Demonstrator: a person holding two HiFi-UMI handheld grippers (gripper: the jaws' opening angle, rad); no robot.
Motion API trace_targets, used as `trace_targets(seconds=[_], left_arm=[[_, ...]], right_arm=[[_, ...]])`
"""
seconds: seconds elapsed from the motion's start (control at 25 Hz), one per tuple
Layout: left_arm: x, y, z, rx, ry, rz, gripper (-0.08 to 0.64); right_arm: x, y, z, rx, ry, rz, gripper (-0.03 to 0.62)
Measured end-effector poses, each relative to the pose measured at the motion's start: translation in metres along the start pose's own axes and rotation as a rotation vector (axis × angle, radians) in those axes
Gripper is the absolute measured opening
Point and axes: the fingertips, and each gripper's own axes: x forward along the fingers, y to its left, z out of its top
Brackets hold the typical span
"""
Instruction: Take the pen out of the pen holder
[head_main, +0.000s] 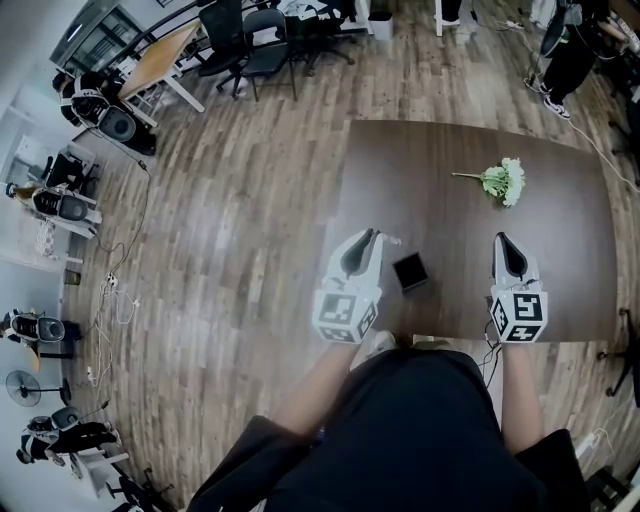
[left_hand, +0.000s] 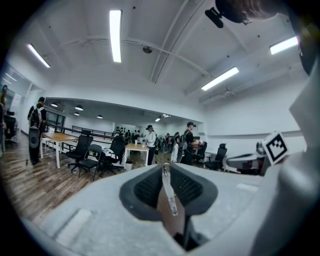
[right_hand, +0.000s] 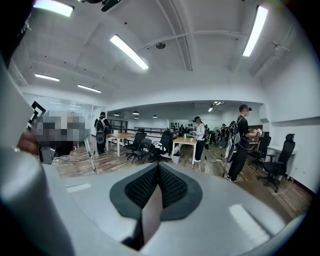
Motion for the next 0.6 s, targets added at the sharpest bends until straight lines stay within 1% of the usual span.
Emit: trace_targets(seconds=[0.2, 0.6], left_arm=[[0.008, 0.005, -0.009, 0.011, 0.013, -0.002, 0.051], [0.010, 0.014, -0.013, 0.017, 0.021, -0.009, 0.051]], right_arm=[[0.008, -0.008, -0.008, 0.019, 0.011, -0.024, 0.000], [0.016, 0.002, -0.013, 0.001, 0.039, -0.011, 0.000]])
